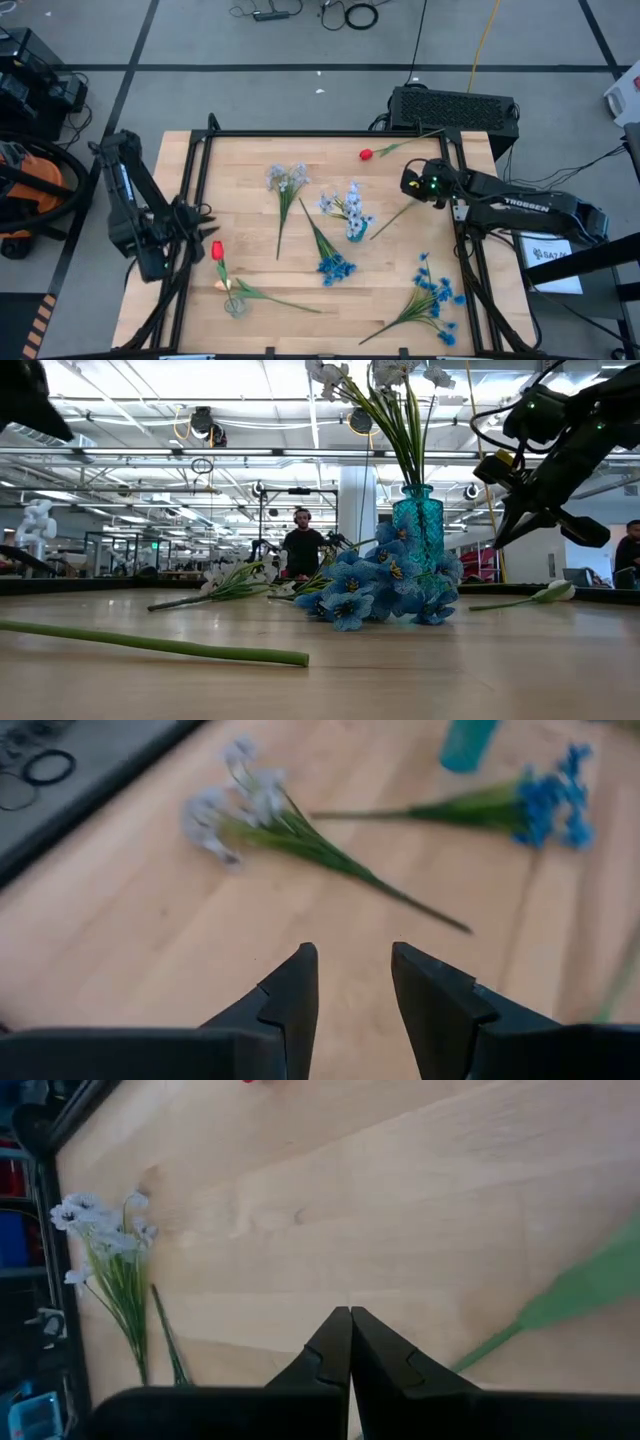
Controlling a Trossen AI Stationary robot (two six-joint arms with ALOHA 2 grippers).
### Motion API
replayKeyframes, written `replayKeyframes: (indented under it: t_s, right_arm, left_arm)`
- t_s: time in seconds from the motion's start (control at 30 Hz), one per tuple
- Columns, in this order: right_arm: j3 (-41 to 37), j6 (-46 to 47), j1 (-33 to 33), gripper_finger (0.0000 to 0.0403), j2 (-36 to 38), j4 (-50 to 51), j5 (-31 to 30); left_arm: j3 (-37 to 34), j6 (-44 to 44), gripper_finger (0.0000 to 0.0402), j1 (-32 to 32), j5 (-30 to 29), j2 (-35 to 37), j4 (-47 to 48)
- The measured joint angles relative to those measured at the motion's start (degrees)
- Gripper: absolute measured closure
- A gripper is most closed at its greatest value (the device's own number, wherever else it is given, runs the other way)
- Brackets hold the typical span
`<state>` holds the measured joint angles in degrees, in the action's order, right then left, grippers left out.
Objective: Sort flowers into vase by color
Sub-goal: Put the white flower into the blue flower vase
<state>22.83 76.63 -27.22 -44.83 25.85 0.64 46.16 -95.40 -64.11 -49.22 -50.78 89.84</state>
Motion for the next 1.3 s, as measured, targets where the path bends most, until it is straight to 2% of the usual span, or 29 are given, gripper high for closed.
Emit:
replayKeyframes:
  t_s: [0.27, 0.4, 0.5, 0.6, 0.73, 0.87, 0.97, 1.1, 1.3]
  right_arm:
    - [0.00, -3.11, -0.04, 0.0403, -4.02, -5.42, -3.12]
    - [0.00, -4.33, -0.64, 0.0403, -5.12, -9.85, -10.64]
    - [0.22, -9.73, -3.10, 0.0402, -5.81, -15.27, -10.64]
    - [3.49, -15.61, -5.20, 0.0401, -8.35, -13.40, -9.73]
    - [12.38, -25.66, -6.58, 0.0402, -15.05, -6.69, -9.65]
    - [23.45, -31.88, -8.48, 0.0402, -24.39, 4.80, -9.74]
    - [30.76, -32.29, -9.86, 0.0399, -31.18, 14.37, -9.95]
    - [37.47, -30.16, -10.81, 0.0386, -38.42, 26.52, -12.10]
    - [39.53, -26.05, -10.91, 0.0345, -41.84, 38.71, -12.33]
  left_arm:
    - [-1.32, 12.60, 0.0265, 11.84, -5.15, 13.96, -0.85]
    - [-1.34, 23.68, 0.0265, 15.36, -8.45, 19.29, -8.28]
    - [-1.34, 32.69, 0.0265, 17.95, -12.12, 20.30, -15.54]
    - [-1.34, 40.89, 0.0266, 21.14, -13.71, 19.90, -21.59]
    - [-1.34, 47.51, 0.0266, 26.69, -13.39, 17.70, -28.32]
    - [-1.34, 54.66, 0.0266, 32.64, -9.22, 14.44, -35.67]
    - [-1.34, 57.32, 0.0266, 37.02, -5.64, 11.23, -39.22]
    - [-1.36, 57.33, 0.0266, 41.67, -1.36, 7.32, -38.93]
    - [-1.36, 57.20, 0.0266, 47.24, 4.77, 4.51, -33.90]
